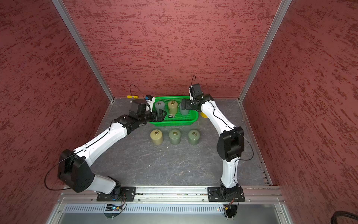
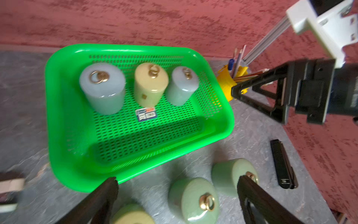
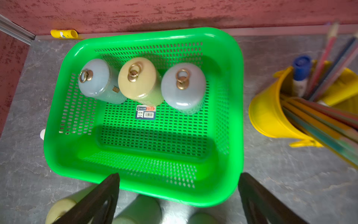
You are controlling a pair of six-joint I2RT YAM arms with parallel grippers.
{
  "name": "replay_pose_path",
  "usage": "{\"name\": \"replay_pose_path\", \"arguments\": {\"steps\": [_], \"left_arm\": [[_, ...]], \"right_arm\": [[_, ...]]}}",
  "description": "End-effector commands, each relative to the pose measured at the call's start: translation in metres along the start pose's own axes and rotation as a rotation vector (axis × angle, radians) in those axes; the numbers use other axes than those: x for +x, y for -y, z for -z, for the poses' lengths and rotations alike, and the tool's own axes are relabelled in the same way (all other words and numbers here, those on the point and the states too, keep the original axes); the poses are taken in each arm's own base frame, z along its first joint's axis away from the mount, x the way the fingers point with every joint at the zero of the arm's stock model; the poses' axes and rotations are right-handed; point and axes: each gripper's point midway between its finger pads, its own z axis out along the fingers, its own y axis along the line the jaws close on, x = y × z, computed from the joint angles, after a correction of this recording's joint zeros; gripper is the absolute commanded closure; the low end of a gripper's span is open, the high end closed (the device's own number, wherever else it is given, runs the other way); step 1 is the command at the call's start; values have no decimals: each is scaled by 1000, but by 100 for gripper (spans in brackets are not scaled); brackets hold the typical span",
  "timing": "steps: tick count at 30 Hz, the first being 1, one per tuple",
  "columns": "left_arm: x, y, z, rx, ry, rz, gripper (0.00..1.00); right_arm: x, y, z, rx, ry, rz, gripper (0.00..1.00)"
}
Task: Take the tea canister out of the basket
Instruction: Pick up the tea canister from the basket.
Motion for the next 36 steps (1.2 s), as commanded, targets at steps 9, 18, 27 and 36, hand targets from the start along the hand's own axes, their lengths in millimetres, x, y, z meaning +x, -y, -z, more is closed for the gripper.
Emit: {"name": "replay_pose_path", "arguments": {"steps": [9, 18, 27, 36], "left_arm": [[19, -54, 37, -101, -3, 82, 0], [28, -71, 46, -128, -12, 100, 0], [30, -72, 46, -132, -15, 102, 0], [34, -73, 43, -126, -11, 100, 0]], "right_arm": [[-15, -5, -48, 78, -63, 29, 1], [-27, -3, -77, 117, -13, 52, 1], [-37, 1, -101, 143, 46, 121, 1], [-38, 4, -121, 160, 68, 141, 1]]}}
